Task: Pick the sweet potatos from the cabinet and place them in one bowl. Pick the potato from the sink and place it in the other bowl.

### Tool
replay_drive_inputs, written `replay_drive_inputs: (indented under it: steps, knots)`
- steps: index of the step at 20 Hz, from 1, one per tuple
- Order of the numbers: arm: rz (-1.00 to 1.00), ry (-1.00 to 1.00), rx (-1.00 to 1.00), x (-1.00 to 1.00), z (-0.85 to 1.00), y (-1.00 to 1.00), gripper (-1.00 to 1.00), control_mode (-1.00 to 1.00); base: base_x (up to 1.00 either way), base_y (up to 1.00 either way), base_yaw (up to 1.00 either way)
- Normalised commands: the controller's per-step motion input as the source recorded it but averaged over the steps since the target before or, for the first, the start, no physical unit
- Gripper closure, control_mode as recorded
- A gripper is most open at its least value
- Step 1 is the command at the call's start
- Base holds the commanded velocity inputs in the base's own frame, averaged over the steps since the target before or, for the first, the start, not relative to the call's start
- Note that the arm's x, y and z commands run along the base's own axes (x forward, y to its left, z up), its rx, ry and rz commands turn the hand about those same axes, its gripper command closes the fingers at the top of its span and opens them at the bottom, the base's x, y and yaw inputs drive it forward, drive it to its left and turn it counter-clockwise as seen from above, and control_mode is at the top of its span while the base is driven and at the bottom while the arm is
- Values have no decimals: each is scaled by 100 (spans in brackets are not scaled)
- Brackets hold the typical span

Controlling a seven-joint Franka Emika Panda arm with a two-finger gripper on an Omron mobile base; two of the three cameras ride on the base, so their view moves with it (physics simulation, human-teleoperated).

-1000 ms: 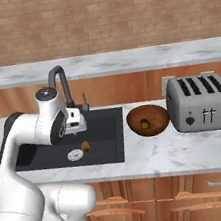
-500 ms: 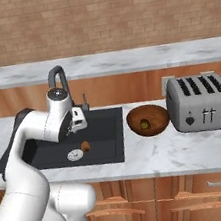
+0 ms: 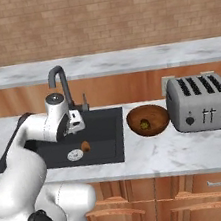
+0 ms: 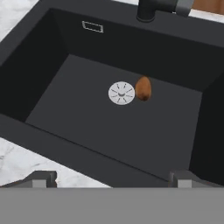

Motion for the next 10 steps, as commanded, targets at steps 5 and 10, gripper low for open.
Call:
replay_drive_inputs:
  steps: [5, 10]
  knots:
    - [0, 0, 0, 26, -33, 0, -100, -100, 0, 0, 0]
    - [-5, 0, 0, 40, -14, 7, -100, -100, 0, 0, 0]
